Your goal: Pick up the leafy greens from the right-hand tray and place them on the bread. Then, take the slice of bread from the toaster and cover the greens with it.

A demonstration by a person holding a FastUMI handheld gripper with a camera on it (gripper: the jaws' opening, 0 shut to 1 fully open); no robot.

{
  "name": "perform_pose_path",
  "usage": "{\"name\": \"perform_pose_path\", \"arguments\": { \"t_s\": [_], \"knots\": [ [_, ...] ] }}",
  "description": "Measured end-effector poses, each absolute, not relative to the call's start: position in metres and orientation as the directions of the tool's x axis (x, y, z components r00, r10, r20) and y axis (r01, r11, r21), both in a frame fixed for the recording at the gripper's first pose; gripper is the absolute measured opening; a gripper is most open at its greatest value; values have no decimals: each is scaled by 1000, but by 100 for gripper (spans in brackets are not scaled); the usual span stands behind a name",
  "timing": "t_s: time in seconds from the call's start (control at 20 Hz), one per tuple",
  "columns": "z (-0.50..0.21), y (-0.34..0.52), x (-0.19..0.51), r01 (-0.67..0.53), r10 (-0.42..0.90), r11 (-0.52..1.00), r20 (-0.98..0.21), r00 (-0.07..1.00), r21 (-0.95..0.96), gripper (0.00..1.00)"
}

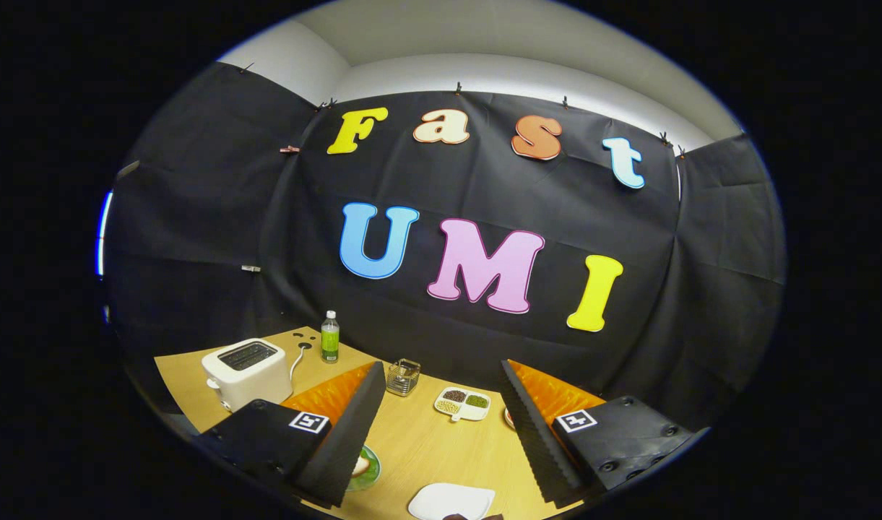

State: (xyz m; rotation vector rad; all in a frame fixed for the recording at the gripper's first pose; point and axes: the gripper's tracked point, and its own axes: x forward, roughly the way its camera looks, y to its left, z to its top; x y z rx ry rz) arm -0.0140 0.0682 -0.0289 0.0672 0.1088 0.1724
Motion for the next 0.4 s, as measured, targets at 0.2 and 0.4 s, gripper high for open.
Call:
{"name": "perform_pose_path", "arguments": {
  "t_s": [0.2,0.4],
  "knots": [
    [-29,64,-10,-174,181,981,-98,979,81,98],
    [-32,61,-6,-180,188,980,-96,978,84,98]
  ]
}}
